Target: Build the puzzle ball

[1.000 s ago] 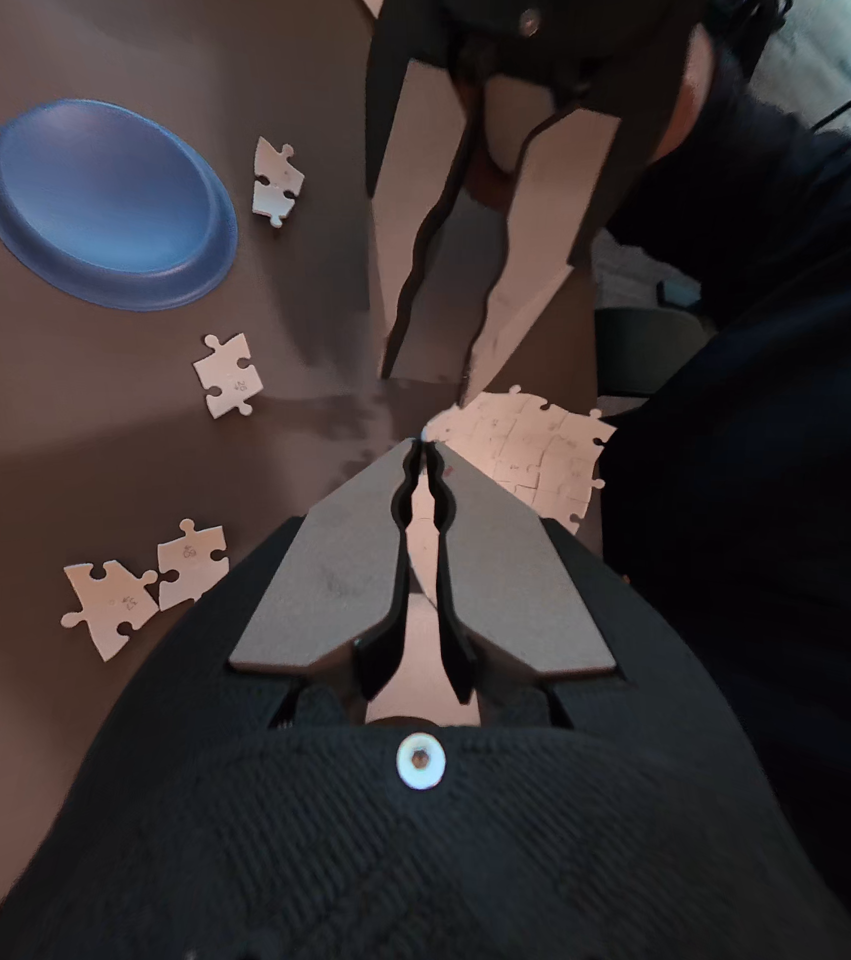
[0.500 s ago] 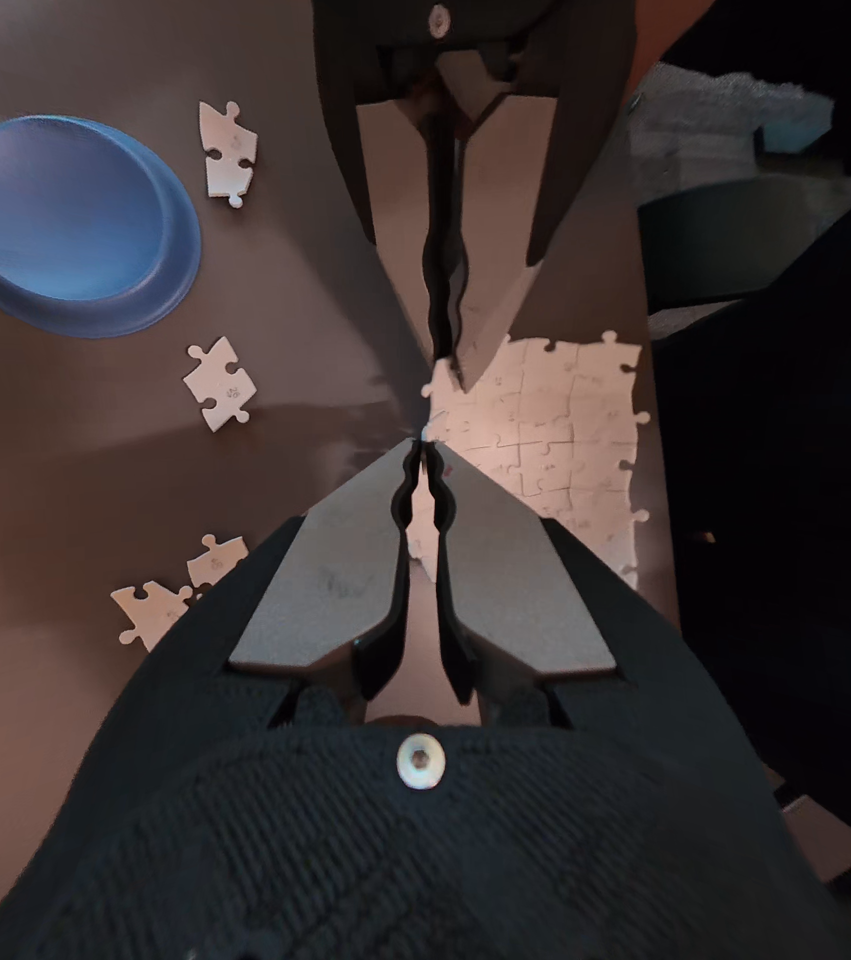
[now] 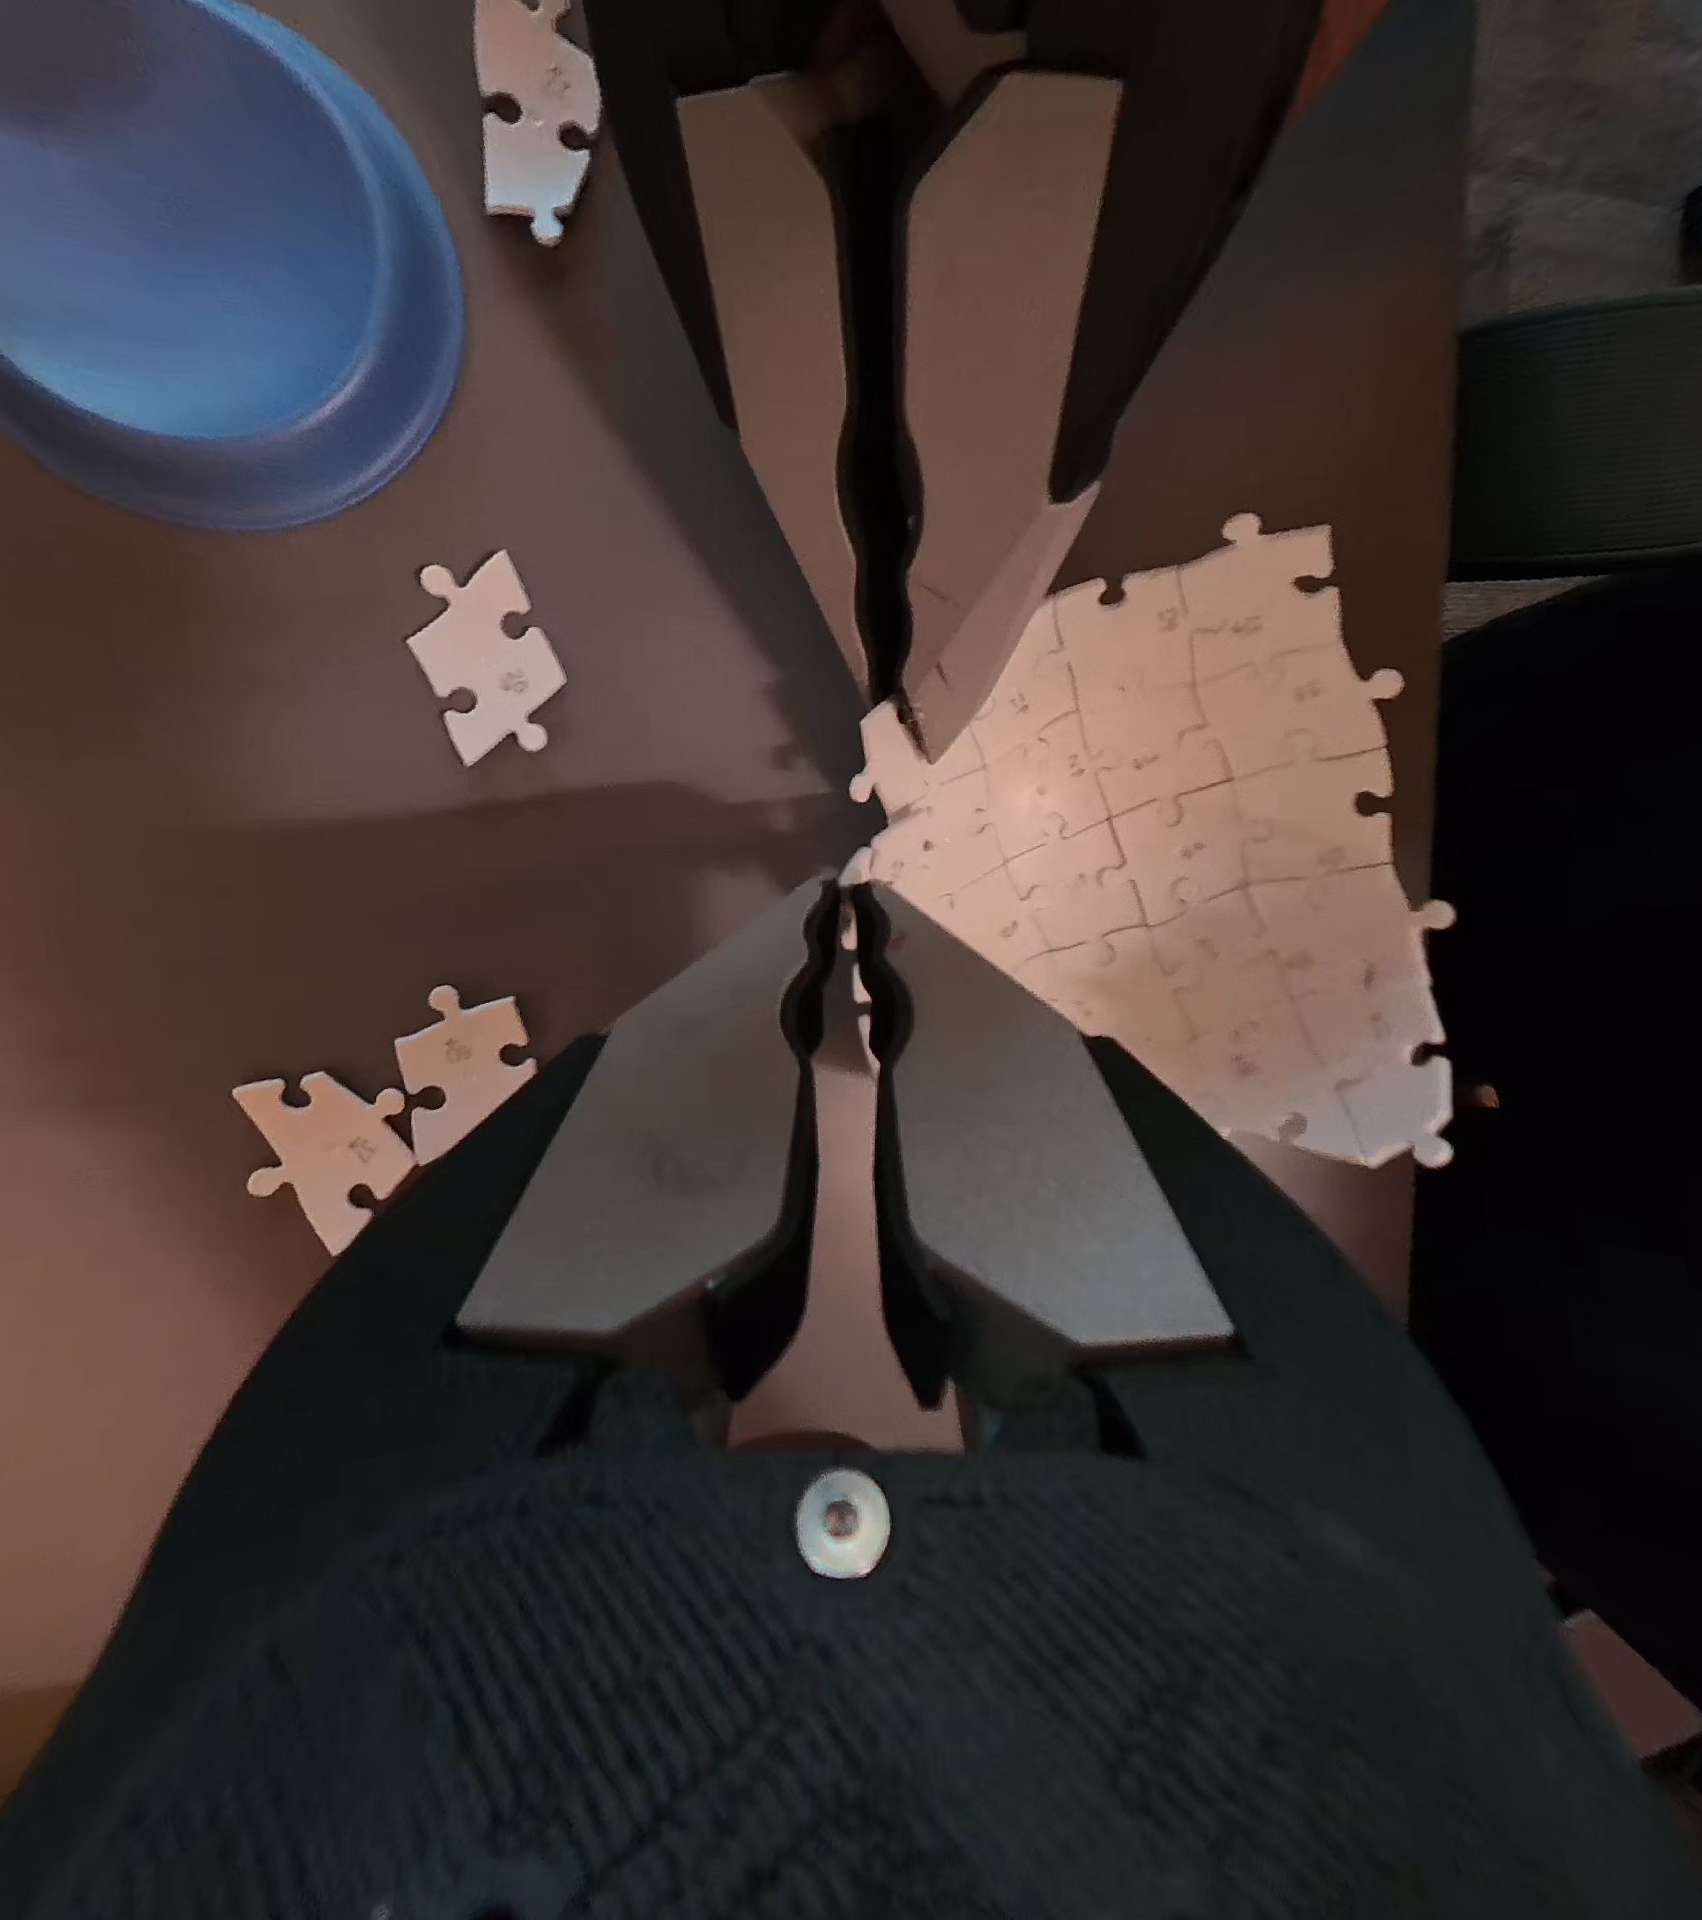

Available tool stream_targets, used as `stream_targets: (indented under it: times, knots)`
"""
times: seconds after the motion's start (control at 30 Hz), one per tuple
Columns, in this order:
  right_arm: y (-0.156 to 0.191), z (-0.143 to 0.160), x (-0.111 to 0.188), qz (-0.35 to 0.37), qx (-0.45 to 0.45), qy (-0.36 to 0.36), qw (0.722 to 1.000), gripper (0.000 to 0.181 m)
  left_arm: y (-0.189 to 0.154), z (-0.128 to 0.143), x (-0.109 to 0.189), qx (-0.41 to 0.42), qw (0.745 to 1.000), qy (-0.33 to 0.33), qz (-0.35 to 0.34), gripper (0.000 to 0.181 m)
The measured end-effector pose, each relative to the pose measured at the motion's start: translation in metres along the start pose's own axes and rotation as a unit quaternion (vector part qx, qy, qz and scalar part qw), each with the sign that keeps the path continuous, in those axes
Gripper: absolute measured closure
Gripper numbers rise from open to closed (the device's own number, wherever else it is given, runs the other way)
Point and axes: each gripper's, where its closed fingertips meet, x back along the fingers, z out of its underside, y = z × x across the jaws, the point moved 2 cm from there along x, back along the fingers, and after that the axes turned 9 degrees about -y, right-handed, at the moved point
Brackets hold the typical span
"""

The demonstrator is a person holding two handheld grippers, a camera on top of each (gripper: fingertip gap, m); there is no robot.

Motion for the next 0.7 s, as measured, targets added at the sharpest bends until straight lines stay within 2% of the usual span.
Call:
stream_targets:
  times: [0.7]
  knots:
    - [-0.016,-0.008,-0.003,0.004,-0.009,0.026,1.0,0.177,0.023,0.008,-0.005,0.067,0.997,0.001,-0.029,0.179]
